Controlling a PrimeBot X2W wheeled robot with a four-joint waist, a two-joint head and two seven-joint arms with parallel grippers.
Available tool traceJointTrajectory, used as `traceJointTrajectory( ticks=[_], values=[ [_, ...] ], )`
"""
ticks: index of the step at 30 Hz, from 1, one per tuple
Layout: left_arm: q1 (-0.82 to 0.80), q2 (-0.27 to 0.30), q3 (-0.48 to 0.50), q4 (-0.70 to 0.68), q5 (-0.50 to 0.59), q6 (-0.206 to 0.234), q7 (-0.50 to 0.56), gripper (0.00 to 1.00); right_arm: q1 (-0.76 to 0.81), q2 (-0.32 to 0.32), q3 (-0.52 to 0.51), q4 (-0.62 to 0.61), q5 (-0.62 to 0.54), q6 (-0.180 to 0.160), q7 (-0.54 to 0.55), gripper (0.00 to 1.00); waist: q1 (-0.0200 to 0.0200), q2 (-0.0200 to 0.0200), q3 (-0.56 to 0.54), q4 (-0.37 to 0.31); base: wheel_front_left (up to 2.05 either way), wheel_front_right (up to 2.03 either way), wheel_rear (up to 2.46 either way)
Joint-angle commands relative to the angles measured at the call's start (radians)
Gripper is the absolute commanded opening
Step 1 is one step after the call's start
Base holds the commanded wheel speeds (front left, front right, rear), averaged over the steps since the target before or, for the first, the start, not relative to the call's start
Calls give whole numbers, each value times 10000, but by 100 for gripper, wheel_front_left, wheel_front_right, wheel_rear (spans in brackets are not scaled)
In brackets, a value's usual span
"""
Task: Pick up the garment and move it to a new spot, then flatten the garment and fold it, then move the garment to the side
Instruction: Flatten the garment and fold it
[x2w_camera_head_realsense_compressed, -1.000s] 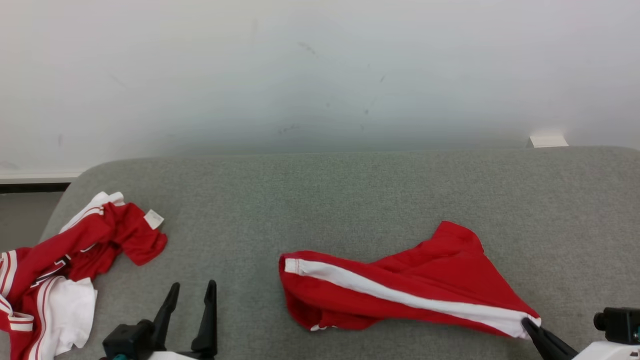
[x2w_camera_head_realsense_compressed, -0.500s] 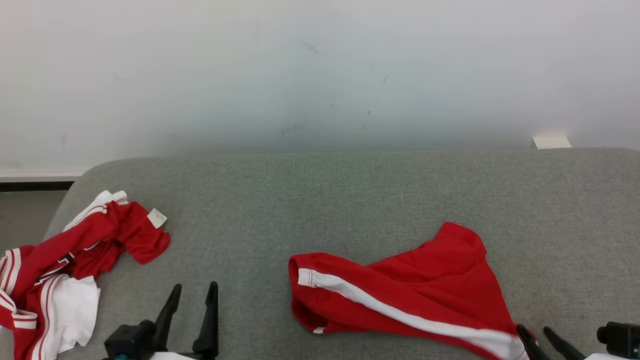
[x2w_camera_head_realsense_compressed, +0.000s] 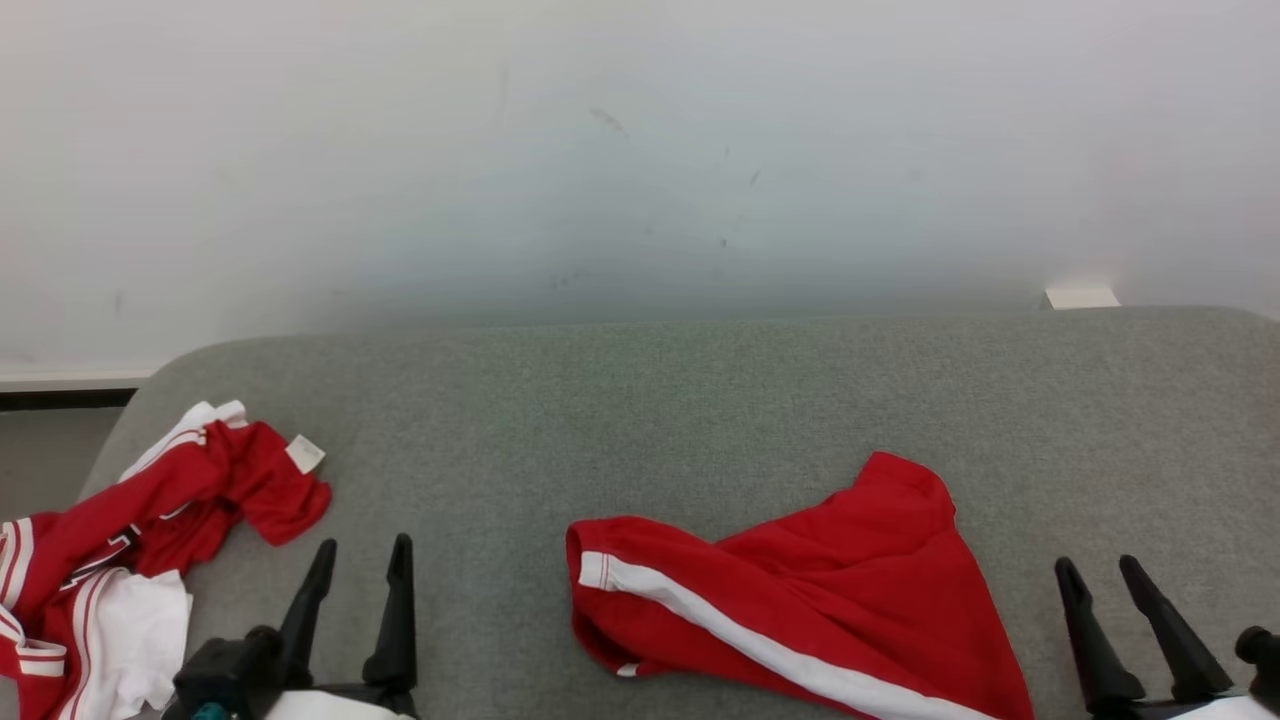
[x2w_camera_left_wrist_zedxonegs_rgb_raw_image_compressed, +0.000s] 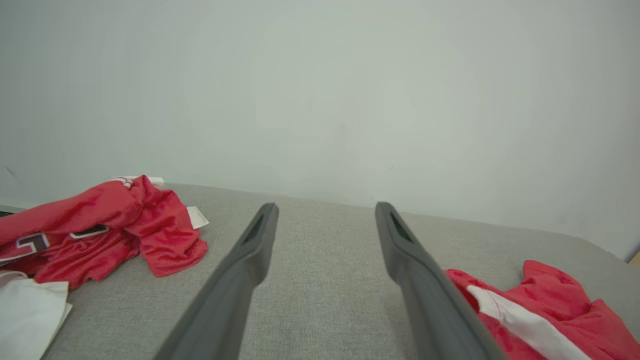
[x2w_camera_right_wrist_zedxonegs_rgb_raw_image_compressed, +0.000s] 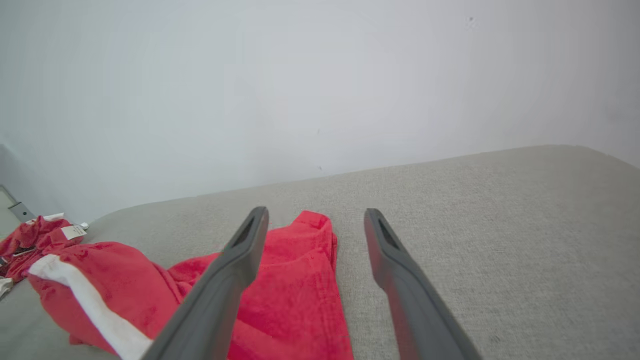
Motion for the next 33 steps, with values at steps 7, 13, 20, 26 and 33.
traceJointTrajectory(
  ticks=[7, 13, 20, 26, 33],
  values=[
    [371, 30, 180, -812, 282, -25, -6, 100, 536, 1065, -448, -663, -1763, -18, -692, 100, 0, -1, -8, -141, 0, 0, 0],
    [515, 31, 126, -866, 384, -29, -6, 100, 876, 1628, -961, -1091, -2607, -18, -706, 100, 0, -1, 14, -238, 0, 0, 0],
    [438, 30, 90, -859, 479, -20, -6, 100, 993, 1820, -1308, -1327, -3021, -18, -710, 100, 0, -1, 24, -381, 0, 0, 0],
    [472, 30, 92, -790, 432, -6, -6, 100, 972, 1876, -1420, -1432, -3099, -18, -712, 100, 0, -1, 25, -446, 0, 0, 0],
    [452, 30, 32, -710, 413, -14, -6, 100, 1034, 1738, -1506, -1409, -3058, -18, -712, 100, 0, -1, 49, -425, 0, 0, 0]
  ],
)
